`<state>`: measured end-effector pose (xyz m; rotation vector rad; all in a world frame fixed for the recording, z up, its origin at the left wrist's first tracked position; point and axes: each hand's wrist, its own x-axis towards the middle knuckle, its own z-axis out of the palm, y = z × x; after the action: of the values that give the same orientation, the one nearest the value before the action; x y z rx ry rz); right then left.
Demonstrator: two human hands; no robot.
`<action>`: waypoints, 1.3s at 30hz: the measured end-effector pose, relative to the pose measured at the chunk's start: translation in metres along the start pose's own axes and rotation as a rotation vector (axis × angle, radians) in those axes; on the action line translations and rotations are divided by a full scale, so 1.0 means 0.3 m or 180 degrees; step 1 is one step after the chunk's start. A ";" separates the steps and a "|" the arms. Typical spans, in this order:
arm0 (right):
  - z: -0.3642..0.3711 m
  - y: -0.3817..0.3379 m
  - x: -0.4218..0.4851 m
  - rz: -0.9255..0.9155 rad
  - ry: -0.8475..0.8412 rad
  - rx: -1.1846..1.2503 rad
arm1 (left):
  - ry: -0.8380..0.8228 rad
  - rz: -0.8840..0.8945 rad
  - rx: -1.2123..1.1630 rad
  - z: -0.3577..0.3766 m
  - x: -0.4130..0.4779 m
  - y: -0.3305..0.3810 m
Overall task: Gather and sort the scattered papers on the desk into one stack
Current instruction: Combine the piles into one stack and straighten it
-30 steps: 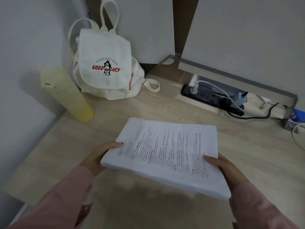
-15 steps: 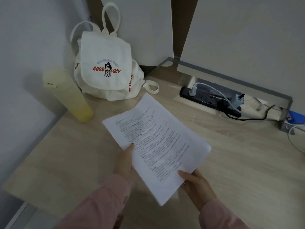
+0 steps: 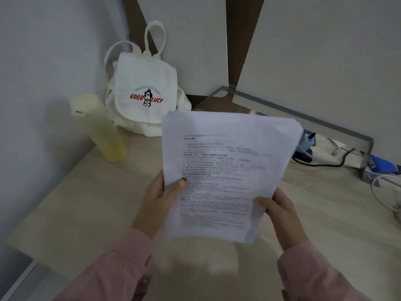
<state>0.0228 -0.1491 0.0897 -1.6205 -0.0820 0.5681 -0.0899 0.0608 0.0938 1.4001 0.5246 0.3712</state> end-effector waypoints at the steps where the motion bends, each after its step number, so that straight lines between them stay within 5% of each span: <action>1: 0.012 0.001 -0.007 -0.0106 0.0161 0.0068 | 0.0049 0.0058 0.0077 0.003 -0.009 -0.004; 6: 0.047 0.053 -0.051 -0.0098 0.0655 0.0090 | 0.0527 0.0055 0.0180 0.025 -0.066 -0.074; 15: 0.039 0.047 -0.087 0.0037 0.0476 0.0133 | 0.0866 -0.0218 0.0189 0.067 -0.126 -0.121; 27: -0.021 0.081 -0.158 0.0603 -0.0819 -0.0266 | 0.1008 -0.0372 0.0771 0.051 -0.329 -0.103; 39: 0.385 0.307 -0.371 0.1465 -0.2470 -0.1134 | 0.2034 -0.1573 0.1264 -0.389 -0.785 -0.222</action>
<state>-0.1463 -0.0991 0.0340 -1.6756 -0.4081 1.5936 -0.3539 0.0206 0.0479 1.4541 1.5013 0.3147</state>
